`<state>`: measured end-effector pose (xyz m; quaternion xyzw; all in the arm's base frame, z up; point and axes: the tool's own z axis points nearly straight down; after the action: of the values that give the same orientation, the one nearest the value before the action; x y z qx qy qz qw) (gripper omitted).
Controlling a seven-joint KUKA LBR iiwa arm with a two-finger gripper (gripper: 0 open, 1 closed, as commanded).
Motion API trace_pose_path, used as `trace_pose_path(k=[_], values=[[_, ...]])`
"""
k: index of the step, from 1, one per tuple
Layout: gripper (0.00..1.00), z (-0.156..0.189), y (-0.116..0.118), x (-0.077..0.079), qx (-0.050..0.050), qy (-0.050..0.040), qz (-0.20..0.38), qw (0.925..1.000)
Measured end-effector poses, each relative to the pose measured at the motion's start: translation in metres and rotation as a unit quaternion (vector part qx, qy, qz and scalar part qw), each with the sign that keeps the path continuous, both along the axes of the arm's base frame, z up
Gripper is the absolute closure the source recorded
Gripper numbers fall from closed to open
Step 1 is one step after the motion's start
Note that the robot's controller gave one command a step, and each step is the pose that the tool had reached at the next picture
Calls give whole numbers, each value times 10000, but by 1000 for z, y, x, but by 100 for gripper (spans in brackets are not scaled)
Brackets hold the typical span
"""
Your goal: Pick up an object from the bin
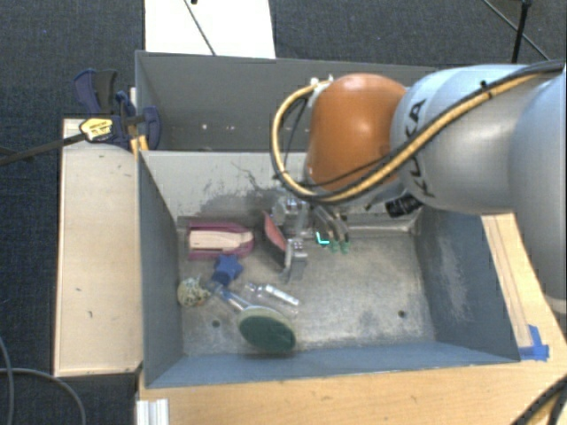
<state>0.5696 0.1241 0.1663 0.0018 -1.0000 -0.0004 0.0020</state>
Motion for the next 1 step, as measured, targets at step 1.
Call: trace_pose_path(k=[1], values=[[0,-96,126,-16,21,-61,56,10000]])
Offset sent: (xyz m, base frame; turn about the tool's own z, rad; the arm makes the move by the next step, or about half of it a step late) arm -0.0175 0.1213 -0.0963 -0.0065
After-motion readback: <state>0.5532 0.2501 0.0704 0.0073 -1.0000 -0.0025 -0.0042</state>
